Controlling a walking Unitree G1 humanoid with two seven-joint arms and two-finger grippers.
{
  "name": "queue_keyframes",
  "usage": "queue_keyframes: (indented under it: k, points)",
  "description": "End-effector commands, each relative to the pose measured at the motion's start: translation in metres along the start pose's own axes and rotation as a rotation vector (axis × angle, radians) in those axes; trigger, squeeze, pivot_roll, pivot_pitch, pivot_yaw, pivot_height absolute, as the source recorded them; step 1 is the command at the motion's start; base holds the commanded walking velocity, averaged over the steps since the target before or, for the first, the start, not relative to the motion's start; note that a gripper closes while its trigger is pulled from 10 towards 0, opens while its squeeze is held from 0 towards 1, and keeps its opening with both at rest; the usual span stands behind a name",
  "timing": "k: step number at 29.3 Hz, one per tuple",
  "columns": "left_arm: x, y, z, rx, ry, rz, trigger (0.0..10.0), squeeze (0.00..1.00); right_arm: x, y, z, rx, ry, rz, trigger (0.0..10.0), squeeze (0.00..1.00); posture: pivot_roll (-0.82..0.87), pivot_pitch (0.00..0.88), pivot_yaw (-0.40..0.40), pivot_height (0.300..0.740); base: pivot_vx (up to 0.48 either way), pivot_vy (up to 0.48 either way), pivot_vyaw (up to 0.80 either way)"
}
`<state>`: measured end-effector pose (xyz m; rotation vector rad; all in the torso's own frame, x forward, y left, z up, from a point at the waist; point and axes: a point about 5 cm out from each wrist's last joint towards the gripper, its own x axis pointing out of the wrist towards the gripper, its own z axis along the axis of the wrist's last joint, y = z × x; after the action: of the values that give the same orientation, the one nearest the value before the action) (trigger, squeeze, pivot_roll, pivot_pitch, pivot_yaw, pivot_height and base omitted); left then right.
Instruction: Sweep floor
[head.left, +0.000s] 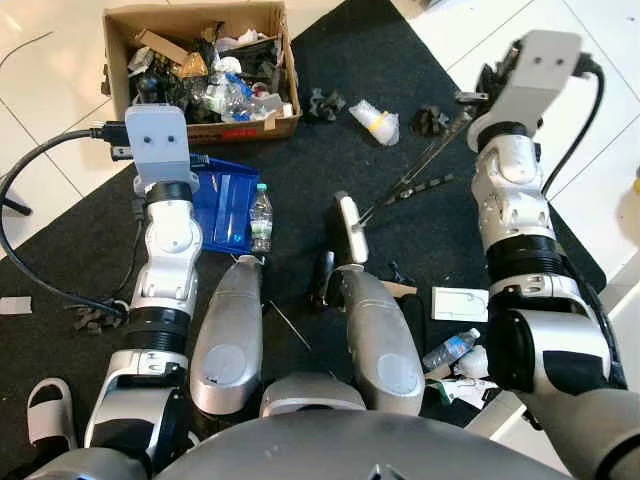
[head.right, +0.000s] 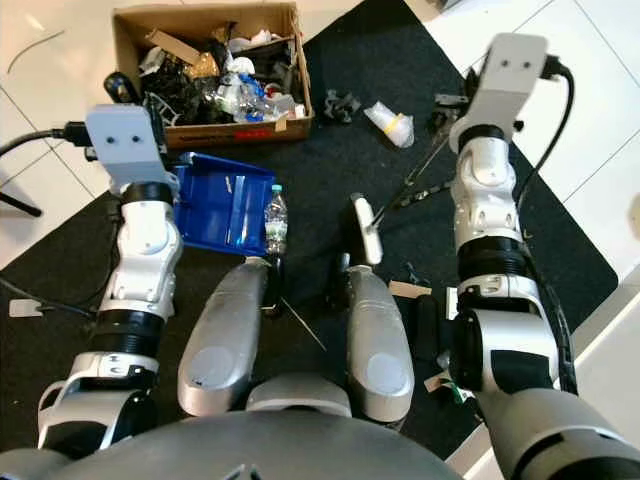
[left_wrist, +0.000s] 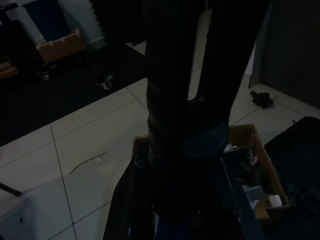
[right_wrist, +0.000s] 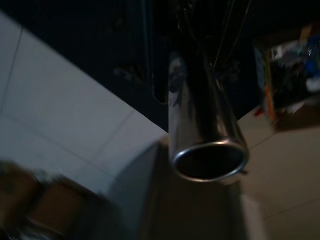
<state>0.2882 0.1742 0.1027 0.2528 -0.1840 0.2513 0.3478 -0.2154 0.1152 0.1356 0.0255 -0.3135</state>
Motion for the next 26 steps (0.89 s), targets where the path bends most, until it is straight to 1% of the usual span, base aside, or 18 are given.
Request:
queue_keyframes:
  k: [1,2,3,5,6,7,9,12,14,16,19,21,22,26]
  points:
    - [-0.004,-0.003,-0.007,0.005,0.027,-0.017,10.0,0.0,-0.005,-0.006,-0.019,0.105,0.086,-0.07,10.0,0.0,0.18,0.237,-0.111,0.74,0.0,0.0,0.0]
    - [-0.004,-0.004,-0.007,0.005,0.026,-0.02,10.0,0.0,-0.006,-0.004,-0.022,0.15,0.096,-0.084,10.0,0.0,0.18,0.236,-0.108,0.74,0.0,0.0,0.0]
    - [-0.003,-0.005,-0.007,0.004,0.025,-0.022,10.0,0.0,-0.007,0.0,-0.025,0.238,0.113,-0.096,10.0,0.0,0.18,0.236,-0.107,0.74,0.0,0.0,0.0]
    - [-0.003,-0.006,-0.007,0.004,0.025,-0.024,10.0,0.0,-0.009,0.007,-0.03,0.319,0.131,-0.104,10.0,0.0,0.18,0.235,-0.107,0.74,0.0,0.0,0.0]
    - [-0.003,-0.006,-0.007,0.004,0.026,-0.025,10.0,0.0,-0.01,0.01,-0.031,0.344,0.138,-0.106,10.0,0.0,0.18,0.235,-0.107,0.74,0.0,0.0,0.0]
    - [-0.003,-0.006,-0.007,0.004,0.026,-0.025,10.0,0.0,-0.01,0.01,-0.031,0.344,0.138,-0.106,10.0,0.0,0.18,0.235,-0.107,0.74,0.0,0.0,0.0]
    - [-0.003,-0.006,-0.007,0.004,0.026,-0.027,10.0,0.0,-0.012,0.018,-0.035,0.405,0.159,-0.103,10.0,0.0,0.18,0.235,-0.107,0.74,0.0,0.0,0.0]
    - [-0.003,-0.006,-0.007,0.004,0.026,-0.027,10.0,0.0,-0.013,0.022,-0.036,0.428,0.164,-0.101,10.0,0.0,0.18,0.234,-0.107,0.74,0.0,0.0,0.0]
    - [-0.003,-0.007,-0.008,0.004,0.026,-0.027,10.0,0.0,-0.016,0.034,-0.038,0.495,0.182,-0.088,10.0,0.0,0.18,0.234,-0.11,0.74,0.0,0.0,0.0]
    - [-0.003,-0.007,-0.008,0.004,0.026,-0.026,10.0,0.0,-0.017,0.044,-0.037,0.531,0.193,-0.071,10.0,0.0,0.18,0.234,-0.11,0.74,0.0,0.0,0.0]
    - [-0.003,-0.007,-0.009,0.004,0.026,-0.025,10.0,0.0,-0.019,0.054,-0.038,0.573,0.216,-0.066,10.0,0.0,0.18,0.234,-0.115,0.74,0.0,0.0,0.0]
    - [-0.003,-0.007,-0.009,0.004,0.026,-0.024,10.0,0.0,-0.019,0.057,-0.037,0.584,0.22,-0.064,10.0,0.0,0.18,0.234,-0.115,0.74,0.0,0.0,0.0]
    - [-0.004,-0.008,-0.01,0.004,0.028,-0.023,10.0,0.0,-0.02,0.063,-0.034,0.601,0.217,-0.052,10.0,0.0,0.17,0.235,-0.119,0.74,0.0,0.0,0.0]
    - [-0.004,-0.009,-0.011,0.002,0.03,-0.024,10.0,0.0,-0.019,0.067,-0.029,0.627,0.223,-0.043,10.0,0.0,0.17,0.235,-0.119,0.74,0.0,0.0,0.0]
